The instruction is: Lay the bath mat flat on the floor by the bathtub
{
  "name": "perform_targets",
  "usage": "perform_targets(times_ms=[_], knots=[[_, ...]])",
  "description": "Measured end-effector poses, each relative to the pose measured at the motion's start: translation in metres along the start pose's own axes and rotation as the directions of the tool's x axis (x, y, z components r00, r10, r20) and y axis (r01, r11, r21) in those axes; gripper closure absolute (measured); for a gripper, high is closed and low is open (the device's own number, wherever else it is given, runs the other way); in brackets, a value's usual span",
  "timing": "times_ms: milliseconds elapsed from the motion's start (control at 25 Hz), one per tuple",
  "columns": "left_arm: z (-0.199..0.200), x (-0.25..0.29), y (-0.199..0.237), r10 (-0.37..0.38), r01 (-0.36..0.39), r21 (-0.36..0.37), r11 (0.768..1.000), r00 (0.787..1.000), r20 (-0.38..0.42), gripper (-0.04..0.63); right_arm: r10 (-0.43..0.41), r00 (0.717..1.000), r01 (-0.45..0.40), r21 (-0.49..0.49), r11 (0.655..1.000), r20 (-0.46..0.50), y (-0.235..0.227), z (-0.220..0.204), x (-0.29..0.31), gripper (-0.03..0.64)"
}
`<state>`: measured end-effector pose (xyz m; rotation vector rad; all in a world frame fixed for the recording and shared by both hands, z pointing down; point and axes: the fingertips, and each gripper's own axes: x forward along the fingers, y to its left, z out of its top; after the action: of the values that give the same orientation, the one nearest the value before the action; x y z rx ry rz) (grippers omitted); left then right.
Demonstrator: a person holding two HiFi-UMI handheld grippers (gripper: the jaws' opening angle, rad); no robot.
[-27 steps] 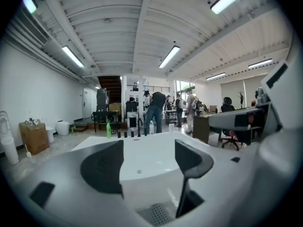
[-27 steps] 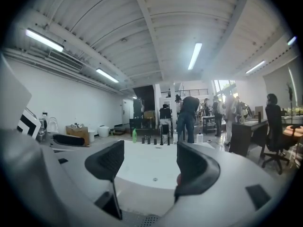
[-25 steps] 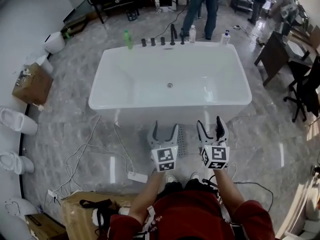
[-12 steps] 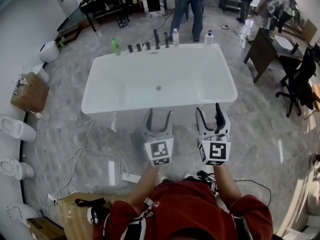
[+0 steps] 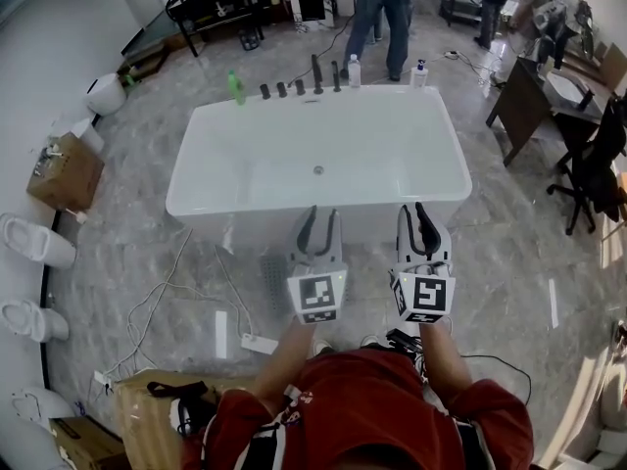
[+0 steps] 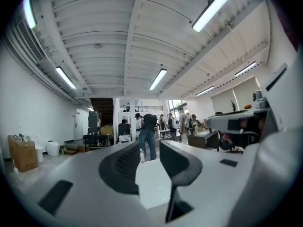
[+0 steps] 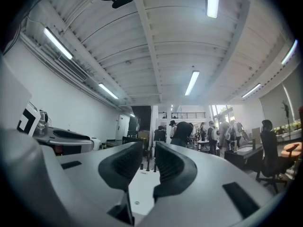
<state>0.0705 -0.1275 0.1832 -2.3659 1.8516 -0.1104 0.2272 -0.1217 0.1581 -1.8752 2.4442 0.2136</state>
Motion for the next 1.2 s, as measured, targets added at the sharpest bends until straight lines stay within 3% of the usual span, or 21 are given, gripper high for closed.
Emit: perform_targets(times_ms=[200,400,1200], knots=[[-0.007,0.000,-0.005,-0.034,0.034,-0.020,0.999,0.999,-0.019,0.539,0.010,1.000,-0.010,0.013,1.000,-0.029,0.008,-0.007,0.003,0.572],[-0.006,-0.004,-0.003,-0.040,0.040,-0.033,0.999,0.999,-0.008,0.579,0.017,0.999,-0.016,0.009,1.000,-0.041,0.016,-0.010,0.003,0.604],[-0.004,-0.008,-0.001,-0.060,0.059,-0.032,0.998,0.998,-0.008,0.581,0.002,0.997,-0.002,0.002,1.000,-0.074,0.020,-0.014,0.000,0.606]])
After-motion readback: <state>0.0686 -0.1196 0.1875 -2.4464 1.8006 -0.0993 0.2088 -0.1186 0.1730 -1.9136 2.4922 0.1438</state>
